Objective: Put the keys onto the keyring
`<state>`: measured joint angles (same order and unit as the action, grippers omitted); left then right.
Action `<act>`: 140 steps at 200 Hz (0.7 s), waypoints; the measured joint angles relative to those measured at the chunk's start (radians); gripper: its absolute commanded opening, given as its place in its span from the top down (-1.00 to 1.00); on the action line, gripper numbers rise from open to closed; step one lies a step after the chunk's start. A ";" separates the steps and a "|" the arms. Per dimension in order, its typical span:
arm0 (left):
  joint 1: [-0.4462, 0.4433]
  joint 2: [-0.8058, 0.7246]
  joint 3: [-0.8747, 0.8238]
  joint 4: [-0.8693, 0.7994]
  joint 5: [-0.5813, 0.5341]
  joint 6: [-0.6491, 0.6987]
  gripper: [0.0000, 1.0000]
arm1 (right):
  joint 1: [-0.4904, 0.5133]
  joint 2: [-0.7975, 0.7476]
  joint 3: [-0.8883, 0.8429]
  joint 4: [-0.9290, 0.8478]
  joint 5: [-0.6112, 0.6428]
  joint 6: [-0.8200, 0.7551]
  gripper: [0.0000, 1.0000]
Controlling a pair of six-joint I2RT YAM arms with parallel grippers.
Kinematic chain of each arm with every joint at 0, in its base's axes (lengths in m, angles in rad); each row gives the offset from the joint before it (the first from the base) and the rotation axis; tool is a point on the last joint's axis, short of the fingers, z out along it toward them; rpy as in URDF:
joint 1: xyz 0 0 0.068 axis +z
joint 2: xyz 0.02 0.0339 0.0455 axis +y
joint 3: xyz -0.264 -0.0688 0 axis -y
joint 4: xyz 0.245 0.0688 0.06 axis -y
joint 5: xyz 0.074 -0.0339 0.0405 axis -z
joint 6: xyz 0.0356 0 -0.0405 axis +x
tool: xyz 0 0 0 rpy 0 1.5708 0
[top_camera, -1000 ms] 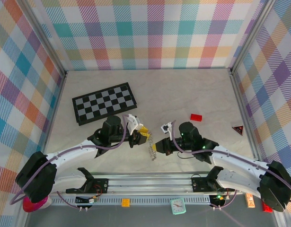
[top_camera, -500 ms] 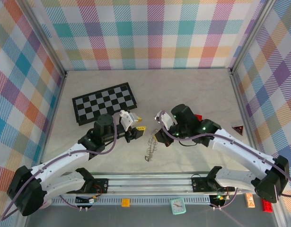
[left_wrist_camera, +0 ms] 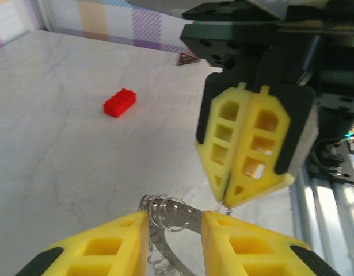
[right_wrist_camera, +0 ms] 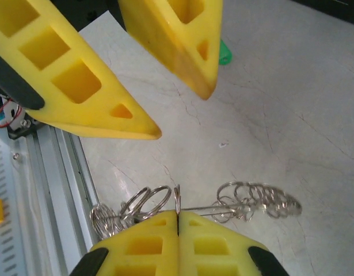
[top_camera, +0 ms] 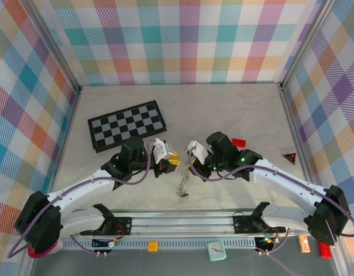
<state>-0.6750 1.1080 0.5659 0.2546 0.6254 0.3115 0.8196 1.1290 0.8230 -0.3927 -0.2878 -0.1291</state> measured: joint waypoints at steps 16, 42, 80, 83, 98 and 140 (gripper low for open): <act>0.000 0.010 -0.016 0.016 0.034 0.015 0.46 | -0.003 -0.023 -0.048 0.051 -0.016 -0.037 1.00; 0.003 0.017 -0.034 0.030 0.060 0.026 0.42 | -0.014 -0.051 -0.104 0.126 -0.043 -0.088 1.00; 0.003 0.032 -0.040 0.033 0.066 0.043 0.40 | -0.028 -0.051 -0.108 0.182 -0.084 -0.136 1.00; 0.003 0.036 -0.040 0.033 0.066 0.046 0.40 | -0.029 -0.051 -0.108 0.184 -0.088 -0.141 1.00; 0.004 0.053 -0.040 0.032 0.068 0.062 0.40 | -0.029 -0.049 -0.108 0.191 -0.098 -0.151 1.00; 0.006 0.082 -0.040 0.026 0.095 0.127 0.41 | -0.029 -0.028 -0.108 0.191 -0.115 -0.179 1.00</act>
<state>-0.6689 1.1904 0.5262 0.2810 0.7204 0.4389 0.7910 1.1011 0.7155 -0.2020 -0.4026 -0.3080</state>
